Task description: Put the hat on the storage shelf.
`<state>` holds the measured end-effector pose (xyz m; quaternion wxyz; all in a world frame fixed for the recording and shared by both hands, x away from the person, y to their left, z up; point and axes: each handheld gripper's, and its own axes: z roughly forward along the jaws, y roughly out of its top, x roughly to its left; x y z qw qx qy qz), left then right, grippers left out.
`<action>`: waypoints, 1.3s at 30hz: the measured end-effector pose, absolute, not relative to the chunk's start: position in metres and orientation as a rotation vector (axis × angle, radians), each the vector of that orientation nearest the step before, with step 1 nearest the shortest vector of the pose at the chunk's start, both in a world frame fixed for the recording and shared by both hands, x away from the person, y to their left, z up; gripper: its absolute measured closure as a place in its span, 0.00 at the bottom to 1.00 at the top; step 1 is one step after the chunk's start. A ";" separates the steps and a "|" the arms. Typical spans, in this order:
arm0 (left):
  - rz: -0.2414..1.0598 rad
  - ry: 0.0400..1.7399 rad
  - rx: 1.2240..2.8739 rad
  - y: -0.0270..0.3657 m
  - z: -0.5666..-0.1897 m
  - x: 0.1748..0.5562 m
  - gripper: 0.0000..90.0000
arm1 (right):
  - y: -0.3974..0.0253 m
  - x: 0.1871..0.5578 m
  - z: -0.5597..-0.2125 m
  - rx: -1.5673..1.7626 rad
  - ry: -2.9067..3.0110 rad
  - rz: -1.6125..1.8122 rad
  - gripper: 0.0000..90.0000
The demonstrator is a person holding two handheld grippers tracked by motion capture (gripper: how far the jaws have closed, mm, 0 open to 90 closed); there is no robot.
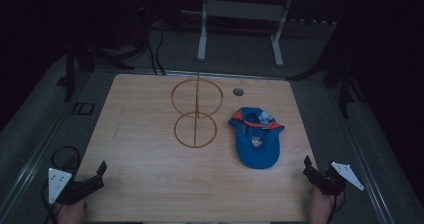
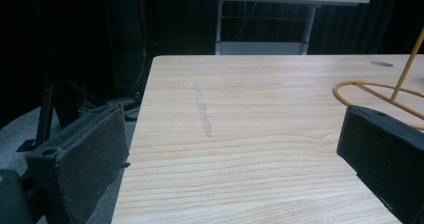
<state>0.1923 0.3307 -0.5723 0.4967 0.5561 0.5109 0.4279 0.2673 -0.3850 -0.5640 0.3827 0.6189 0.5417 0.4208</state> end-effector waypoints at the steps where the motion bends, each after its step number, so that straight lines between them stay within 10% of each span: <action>1: 1.037 1.242 1.343 0.331 -0.572 0.192 0.00 | -0.385 0.268 -0.563 1.586 1.387 1.069 0.11; 39: 0.868 1.265 1.492 0.309 -0.562 0.198 0.00 | -0.357 0.360 -0.490 1.486 1.791 1.172 0.11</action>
